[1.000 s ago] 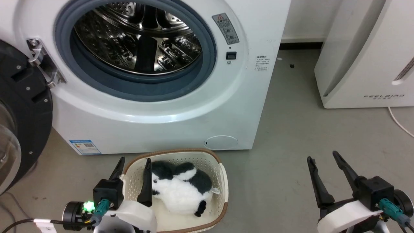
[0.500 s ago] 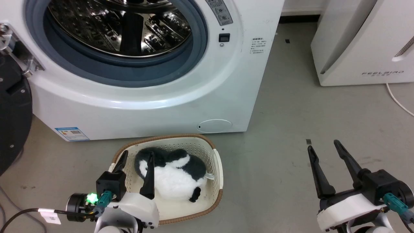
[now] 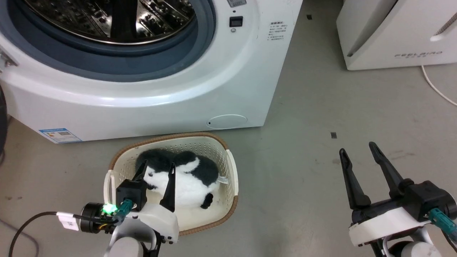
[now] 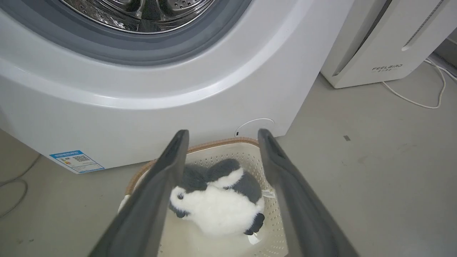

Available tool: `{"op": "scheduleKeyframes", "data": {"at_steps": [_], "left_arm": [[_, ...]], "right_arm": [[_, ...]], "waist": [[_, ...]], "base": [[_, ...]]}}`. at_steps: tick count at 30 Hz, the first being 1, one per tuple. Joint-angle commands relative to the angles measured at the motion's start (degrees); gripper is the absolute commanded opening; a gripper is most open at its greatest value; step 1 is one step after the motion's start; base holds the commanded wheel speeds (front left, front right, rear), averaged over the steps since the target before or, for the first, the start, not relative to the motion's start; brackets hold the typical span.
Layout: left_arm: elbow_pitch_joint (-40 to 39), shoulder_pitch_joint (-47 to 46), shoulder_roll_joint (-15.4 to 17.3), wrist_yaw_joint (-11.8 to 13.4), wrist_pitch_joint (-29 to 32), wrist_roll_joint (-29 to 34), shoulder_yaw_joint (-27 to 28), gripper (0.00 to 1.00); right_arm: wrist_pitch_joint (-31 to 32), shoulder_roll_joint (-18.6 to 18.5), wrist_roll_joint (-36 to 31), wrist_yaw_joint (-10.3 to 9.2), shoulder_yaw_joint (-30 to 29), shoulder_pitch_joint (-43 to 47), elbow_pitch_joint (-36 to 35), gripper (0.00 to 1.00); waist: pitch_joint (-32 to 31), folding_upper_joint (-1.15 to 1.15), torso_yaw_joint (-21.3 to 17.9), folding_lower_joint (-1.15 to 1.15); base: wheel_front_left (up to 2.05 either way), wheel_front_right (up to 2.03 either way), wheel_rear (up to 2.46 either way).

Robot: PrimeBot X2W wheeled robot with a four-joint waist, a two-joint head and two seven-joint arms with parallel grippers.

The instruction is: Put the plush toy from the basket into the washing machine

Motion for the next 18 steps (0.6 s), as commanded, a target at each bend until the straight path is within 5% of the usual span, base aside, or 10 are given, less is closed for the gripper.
{"op": "scheduleKeyframes", "data": {"at_steps": [1,18], "left_arm": [[0.74,-1.16,0.5,-0.14,-0.47,0.32,-0.22,1.0],[16.8,-12.88,4.92,-1.18,1.06,2.03,-3.33,1.0]], "right_arm": [[-0.46,0.0,0.28,-0.03,0.09,-1.02,-0.42,1.0],[-2.49,0.0,2.47,-0.03,1.28,-3.19,-1.75,1.0]], "waist": [[0.67,0.0,-0.41,0.0],[9.66,0.0,-3.85,0.0]], "base": [[0.0,0.0,0.0],[0.0,0.0,0.0]]}}
